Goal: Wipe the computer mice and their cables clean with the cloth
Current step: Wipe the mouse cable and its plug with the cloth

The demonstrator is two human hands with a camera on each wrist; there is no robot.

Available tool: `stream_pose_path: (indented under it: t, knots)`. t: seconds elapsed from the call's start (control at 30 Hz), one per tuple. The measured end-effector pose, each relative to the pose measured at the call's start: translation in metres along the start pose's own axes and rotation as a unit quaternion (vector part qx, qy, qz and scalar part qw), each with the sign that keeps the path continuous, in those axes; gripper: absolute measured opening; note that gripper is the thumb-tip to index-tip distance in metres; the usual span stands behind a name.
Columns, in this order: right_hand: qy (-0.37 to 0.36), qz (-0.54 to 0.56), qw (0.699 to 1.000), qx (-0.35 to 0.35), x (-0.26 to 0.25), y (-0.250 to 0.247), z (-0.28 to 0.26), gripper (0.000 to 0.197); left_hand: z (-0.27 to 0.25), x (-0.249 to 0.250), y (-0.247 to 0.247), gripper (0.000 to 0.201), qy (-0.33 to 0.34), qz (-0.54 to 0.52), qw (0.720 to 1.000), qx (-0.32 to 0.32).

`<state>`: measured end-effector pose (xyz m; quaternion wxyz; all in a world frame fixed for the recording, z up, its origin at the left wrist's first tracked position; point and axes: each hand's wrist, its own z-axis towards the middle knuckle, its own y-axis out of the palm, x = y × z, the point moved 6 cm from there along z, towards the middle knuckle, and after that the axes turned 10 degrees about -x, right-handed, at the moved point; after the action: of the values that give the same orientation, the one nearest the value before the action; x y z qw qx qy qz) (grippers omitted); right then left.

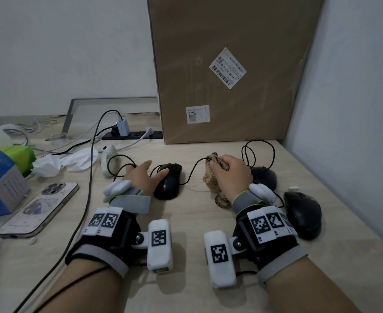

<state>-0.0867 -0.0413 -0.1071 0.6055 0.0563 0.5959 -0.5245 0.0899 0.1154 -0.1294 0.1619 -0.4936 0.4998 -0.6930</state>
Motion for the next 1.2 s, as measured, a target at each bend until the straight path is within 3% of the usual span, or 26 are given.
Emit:
stream_pose_path:
  t: [0.17,0.3,0.33,0.53,0.87,1.03,1.13,1.2]
  knots:
    - [0.005,-0.011,1.000,-0.008,0.000,0.000,0.000,0.019,-0.006,-0.003,-0.006,0.079,-0.015,0.040,0.999,0.018]
    - [0.005,-0.007,1.000,-0.010,0.000,0.000,0.000,0.019,0.000,0.002,-0.015,0.029,-0.043,0.029,0.998,0.041]
    - [0.005,-0.006,1.000,-0.010,0.000,0.001,0.000,0.018,0.004,0.001,-0.014,0.026,-0.049,0.017,0.998,0.032]
    - [0.003,-0.007,1.000,-0.008,0.000,0.001,0.000,0.017,0.000,-0.001,-0.018,0.054,-0.089,0.090,0.992,0.005]
    - [0.001,-0.001,1.000,-0.009,0.000,0.001,0.000,0.016,0.006,-0.022,-0.039,0.024,-0.173,0.127,0.976,0.048]
    - [-0.003,-0.001,1.000,-0.012,-0.002,0.000,-0.001,0.019,-0.006,-0.024,-0.037,0.032,-0.143,0.059,0.984,0.089]
    - [-0.003,0.001,1.000,-0.014,-0.002,0.000,-0.001,0.019,-0.009,-0.022,-0.045,0.013,-0.147,0.064,0.985,0.067]
    - [-0.004,0.002,1.000,-0.014,-0.002,0.000,-0.001,0.019,-0.011,-0.018,-0.052,0.030,-0.140,0.066,0.985,0.079]
